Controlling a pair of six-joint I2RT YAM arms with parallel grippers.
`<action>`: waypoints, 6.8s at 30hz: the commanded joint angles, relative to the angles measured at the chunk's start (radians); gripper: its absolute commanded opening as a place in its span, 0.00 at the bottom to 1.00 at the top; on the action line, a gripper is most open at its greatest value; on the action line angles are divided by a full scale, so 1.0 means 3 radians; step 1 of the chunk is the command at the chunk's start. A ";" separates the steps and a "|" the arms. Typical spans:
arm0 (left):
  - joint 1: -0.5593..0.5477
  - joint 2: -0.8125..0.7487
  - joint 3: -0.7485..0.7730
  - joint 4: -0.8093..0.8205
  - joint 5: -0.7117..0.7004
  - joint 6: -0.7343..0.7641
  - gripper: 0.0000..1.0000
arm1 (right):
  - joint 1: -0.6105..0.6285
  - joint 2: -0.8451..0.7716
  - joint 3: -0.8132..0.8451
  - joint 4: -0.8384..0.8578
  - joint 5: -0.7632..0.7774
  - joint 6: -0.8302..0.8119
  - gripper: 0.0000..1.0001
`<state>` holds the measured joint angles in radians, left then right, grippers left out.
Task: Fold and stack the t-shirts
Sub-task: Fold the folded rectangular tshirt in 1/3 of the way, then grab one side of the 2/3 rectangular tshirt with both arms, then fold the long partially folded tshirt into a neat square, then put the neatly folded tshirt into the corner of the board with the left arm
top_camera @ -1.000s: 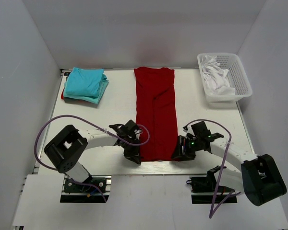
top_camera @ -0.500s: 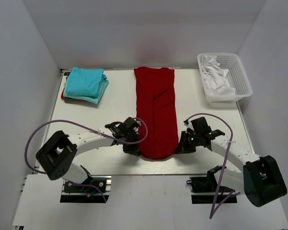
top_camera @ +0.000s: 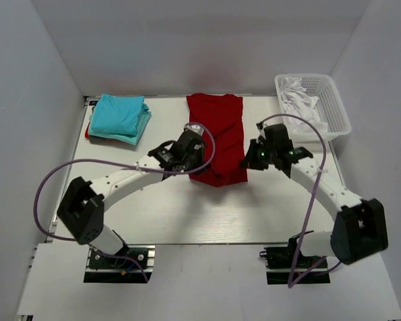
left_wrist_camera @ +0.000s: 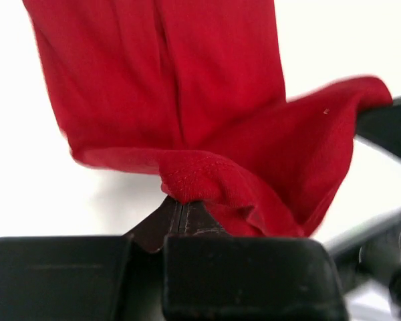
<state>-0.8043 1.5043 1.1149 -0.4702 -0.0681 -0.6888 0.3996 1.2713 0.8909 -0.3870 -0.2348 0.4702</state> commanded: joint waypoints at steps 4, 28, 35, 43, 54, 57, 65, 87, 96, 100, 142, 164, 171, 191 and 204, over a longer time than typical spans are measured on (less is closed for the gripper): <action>0.0349 0.0512 0.0772 -0.0135 -0.0556 0.0271 0.00 | -0.0130 0.0737 0.0915 0.0017 0.0445 -0.0120 0.00; 0.1004 0.1750 0.1862 0.0207 -0.0105 0.0644 0.00 | -0.0432 0.2368 0.2384 0.0078 -0.0240 -0.0335 0.00; 0.1208 0.2460 0.2909 -0.0222 -0.0039 0.0664 0.99 | -0.0570 0.2981 0.3331 -0.0248 -0.0189 -0.0386 0.81; 0.1244 0.2105 0.2642 -0.0357 0.0278 0.0706 0.99 | -0.0580 0.2564 0.2680 -0.0285 -0.0434 -0.0427 0.90; 0.1127 0.1075 0.0457 0.0278 0.1045 0.0639 0.99 | -0.0596 0.1341 0.0631 0.0211 -0.0485 -0.0453 0.90; 0.1127 0.1106 0.0278 0.0401 0.1086 0.0639 0.93 | -0.0606 0.1402 0.0558 0.0247 -0.0521 -0.0509 0.90; 0.1127 0.1315 0.0236 0.0498 0.1009 0.0670 0.46 | -0.0596 0.1775 0.0676 0.0313 -0.0634 -0.0540 0.85; 0.0932 0.0575 0.0002 0.0162 0.1085 0.0450 0.00 | -0.0565 0.0960 0.0172 -0.0176 -0.0965 -0.0478 0.00; 0.0871 -0.0377 0.0067 -0.0646 0.1648 0.0307 0.00 | -0.0596 -0.0310 0.0307 -0.1291 -0.0951 -0.0519 0.00; 0.0871 -0.0382 0.0496 -0.0718 0.1853 0.0414 0.00 | -0.0596 -0.0331 0.0629 -0.1430 -0.0915 -0.0346 0.00; 0.1157 0.2778 0.3585 -0.0636 0.0779 0.0501 0.09 | -0.1179 0.2261 0.2138 -0.0106 -0.0624 -0.0192 0.52; 0.1045 0.2614 0.2583 -0.0790 0.0835 0.1156 0.82 | -0.1143 0.1060 0.1336 0.0032 -0.1263 -0.0355 0.90; 0.0861 0.2854 0.2583 -0.0856 0.0536 0.1268 0.59 | -0.1158 0.0779 0.1126 -0.0131 -0.0977 -0.0386 0.90; 0.1080 0.1787 0.3125 -0.0953 -0.0238 0.2745 0.00 | -0.1189 0.0007 0.0830 -0.0387 -0.0516 -0.0478 0.90; 0.1648 0.1331 0.3447 -0.1107 -0.0305 0.3543 0.00 | -0.1179 -0.0203 0.0901 -0.0474 -0.0721 -0.0325 0.90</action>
<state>-0.3435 1.9484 2.0872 -0.7853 -0.1509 0.3054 0.0475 1.2457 1.1477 -0.5106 -0.4297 0.3668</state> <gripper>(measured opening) 0.151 0.901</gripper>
